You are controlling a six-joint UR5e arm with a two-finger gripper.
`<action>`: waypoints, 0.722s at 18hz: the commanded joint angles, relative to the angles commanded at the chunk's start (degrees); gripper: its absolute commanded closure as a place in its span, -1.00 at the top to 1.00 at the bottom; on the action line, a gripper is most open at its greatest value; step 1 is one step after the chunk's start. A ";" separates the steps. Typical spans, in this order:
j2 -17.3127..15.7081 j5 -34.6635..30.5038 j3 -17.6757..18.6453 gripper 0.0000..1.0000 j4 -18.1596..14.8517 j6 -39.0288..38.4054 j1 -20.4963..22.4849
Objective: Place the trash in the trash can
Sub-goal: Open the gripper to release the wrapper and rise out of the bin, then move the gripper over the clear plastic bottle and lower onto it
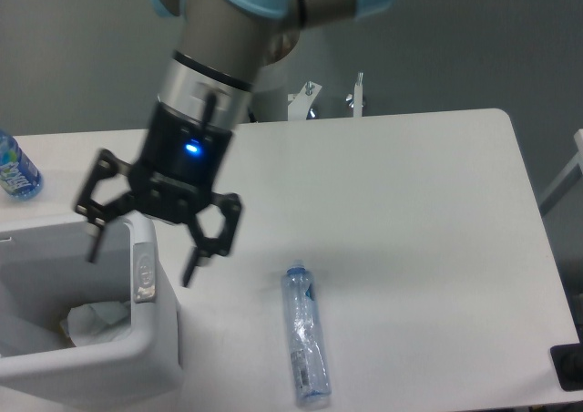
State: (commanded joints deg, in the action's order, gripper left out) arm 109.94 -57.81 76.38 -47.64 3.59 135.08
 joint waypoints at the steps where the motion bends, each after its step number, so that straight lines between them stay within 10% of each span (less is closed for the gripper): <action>1: 0.88 -2.46 0.00 1.00 -0.17 2.19 0.18; 13: 15.47 -15.31 0.62 1.00 0.53 18.56 3.26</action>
State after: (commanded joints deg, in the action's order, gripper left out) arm 125.41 -73.11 76.99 -47.11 22.15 138.34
